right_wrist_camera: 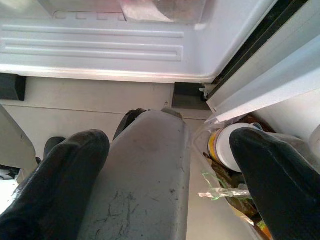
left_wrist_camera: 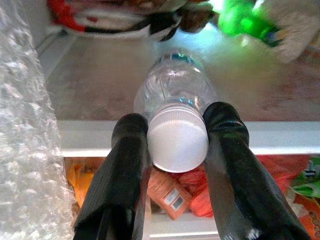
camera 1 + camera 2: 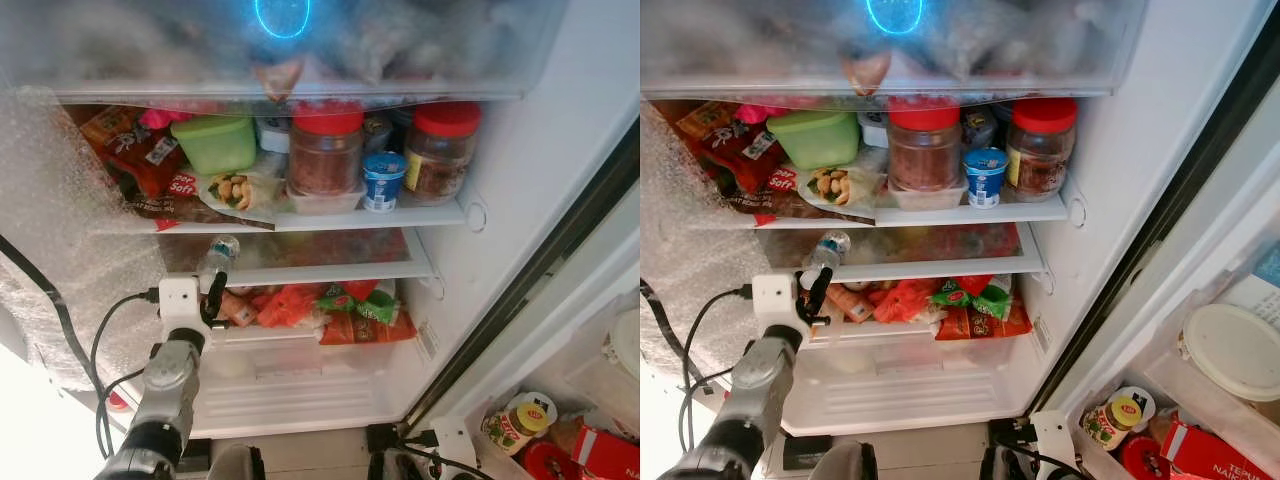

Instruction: Restocking fridge

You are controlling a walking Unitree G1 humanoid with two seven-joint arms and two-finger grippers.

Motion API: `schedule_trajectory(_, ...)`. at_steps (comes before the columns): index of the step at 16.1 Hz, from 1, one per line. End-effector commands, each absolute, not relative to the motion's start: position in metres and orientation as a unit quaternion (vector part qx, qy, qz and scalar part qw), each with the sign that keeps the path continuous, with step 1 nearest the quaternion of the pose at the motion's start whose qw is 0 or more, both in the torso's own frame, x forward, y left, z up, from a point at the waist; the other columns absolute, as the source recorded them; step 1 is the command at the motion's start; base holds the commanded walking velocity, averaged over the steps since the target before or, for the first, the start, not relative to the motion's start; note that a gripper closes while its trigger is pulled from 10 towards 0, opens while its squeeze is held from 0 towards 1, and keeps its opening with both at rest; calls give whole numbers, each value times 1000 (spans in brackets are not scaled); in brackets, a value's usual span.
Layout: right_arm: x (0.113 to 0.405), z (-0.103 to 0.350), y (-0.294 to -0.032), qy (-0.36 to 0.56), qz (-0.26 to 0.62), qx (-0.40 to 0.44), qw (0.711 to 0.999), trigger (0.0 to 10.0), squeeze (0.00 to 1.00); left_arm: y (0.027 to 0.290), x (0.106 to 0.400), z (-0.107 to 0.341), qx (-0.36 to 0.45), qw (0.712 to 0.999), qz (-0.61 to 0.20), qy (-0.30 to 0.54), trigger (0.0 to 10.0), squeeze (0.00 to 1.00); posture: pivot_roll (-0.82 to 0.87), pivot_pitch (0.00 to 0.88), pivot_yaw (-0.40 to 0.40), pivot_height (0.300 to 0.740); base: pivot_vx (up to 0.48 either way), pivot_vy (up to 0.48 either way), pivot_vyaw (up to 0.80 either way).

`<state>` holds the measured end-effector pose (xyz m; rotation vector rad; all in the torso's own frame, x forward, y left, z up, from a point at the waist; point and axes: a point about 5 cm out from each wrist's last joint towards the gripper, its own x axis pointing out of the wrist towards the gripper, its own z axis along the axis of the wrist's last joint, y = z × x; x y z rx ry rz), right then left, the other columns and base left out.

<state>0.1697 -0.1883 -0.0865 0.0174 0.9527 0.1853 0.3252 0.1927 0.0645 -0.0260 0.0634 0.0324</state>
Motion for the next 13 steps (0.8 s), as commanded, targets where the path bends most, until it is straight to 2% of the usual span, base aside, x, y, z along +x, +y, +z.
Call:
schedule_trajectory(1, 145, -97, -195, 503, 76, 8, 861, 10000, 0, 197, 323, 50, -26, 995, 42, 90, 10000, 0, 10, 55, -41, 636, 0, 0, 0)
schedule_trajectory(4, 145, -97, -194, 503, 76, 9, 861, 10000, 0, 199, 337, 62, -47, 993, 59, 90, 10000, 0, -12, 59, -35, 636, 0, 0, 0)
schedule_trajectory(6, 144, -97, -194, 502, 71, 11, 862, 10000, 0, 200, 348, 74, -33, 994, 52, 85, 10000, 0, -20, 60, -29, 636, 0, 0, 0)
schedule_trajectory(12, 142, -98, -194, 505, 72, 12, 860, 10000, 0, 201, 351, 69, -20, 989, 50, 140, 10000, 0, -21, 61, -26, 636, 0, 0, 0)
schedule_trajectory(13, 142, -98, -194, 505, 73, 12, 860, 10000, 0, 201, 350, 68, -17, 988, 49, 143, 10000, 1000, -19, 64, -27, 636, 0, 0, 0)
